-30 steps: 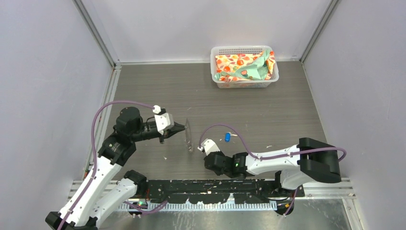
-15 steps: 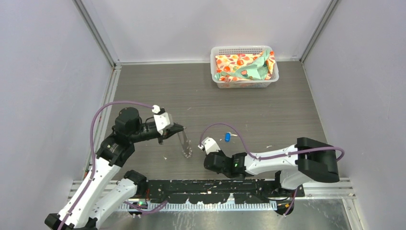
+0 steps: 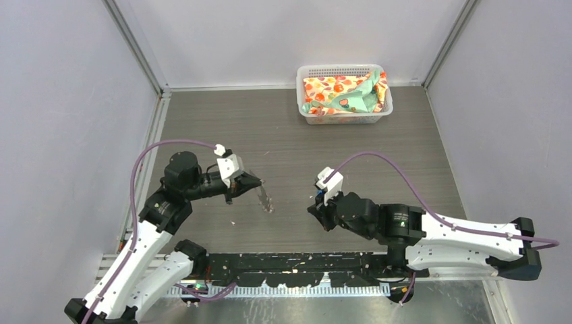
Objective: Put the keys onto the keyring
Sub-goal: Insert the key onto the keyring.
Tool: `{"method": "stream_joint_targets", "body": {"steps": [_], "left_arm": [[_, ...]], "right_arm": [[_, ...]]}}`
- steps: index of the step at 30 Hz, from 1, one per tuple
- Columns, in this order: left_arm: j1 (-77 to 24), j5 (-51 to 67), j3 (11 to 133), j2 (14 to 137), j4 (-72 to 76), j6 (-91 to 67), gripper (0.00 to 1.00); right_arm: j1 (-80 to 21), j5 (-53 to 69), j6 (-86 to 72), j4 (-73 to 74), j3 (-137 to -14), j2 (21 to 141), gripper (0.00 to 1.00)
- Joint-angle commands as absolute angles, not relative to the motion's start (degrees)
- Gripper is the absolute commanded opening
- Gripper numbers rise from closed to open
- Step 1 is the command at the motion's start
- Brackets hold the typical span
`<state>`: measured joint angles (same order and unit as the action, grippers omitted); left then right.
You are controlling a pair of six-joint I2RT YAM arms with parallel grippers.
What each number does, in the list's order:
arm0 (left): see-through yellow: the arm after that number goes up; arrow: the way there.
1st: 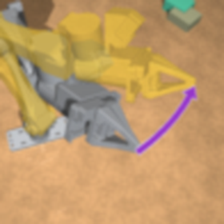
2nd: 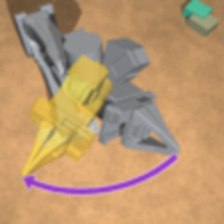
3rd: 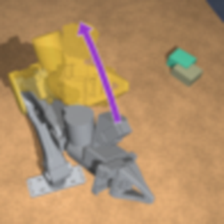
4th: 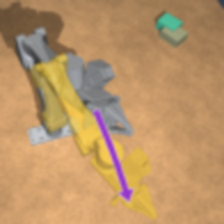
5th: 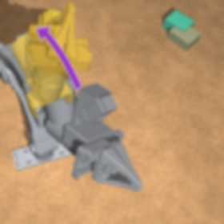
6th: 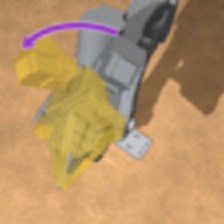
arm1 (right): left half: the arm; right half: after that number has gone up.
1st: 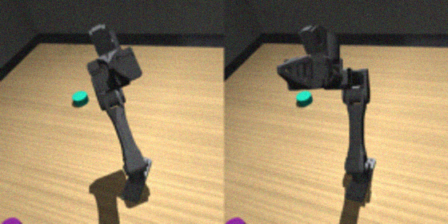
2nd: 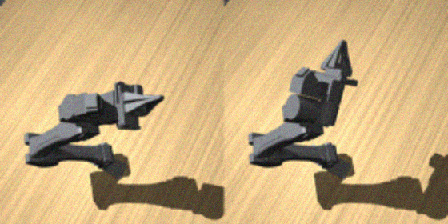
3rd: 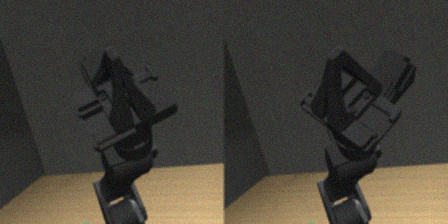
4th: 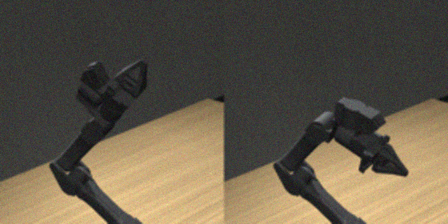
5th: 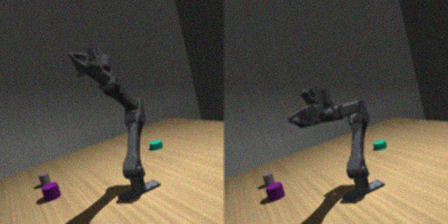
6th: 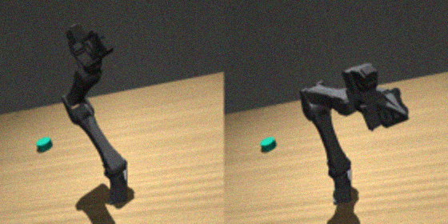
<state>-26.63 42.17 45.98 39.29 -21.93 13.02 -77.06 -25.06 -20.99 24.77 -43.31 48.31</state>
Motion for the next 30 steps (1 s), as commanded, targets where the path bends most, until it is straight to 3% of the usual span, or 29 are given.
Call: {"method": "stream_joint_targets", "body": {"steps": [1, 9, 30], "left_arm": [[-26.84, 47.26, 45.34, 39.54, -16.39, 10.20, 0.00], [-30.36, 45.93, 44.27, 39.00, -14.77, 9.19, 0.00], [-32.49, 45.06, 45.19, 37.88, -14.53, 8.09, 0.00]], "right_arm": [[-76.82, -20.27, -16.65, 28.10, -51.13, 48.27, 0.01], [-76.04, -13.84, -13.56, 14.96, -57.83, 54.04, 0.01], [-72.50, -8.01, -13.07, 6.09, -62.72, 64.00, 0.01]]}}
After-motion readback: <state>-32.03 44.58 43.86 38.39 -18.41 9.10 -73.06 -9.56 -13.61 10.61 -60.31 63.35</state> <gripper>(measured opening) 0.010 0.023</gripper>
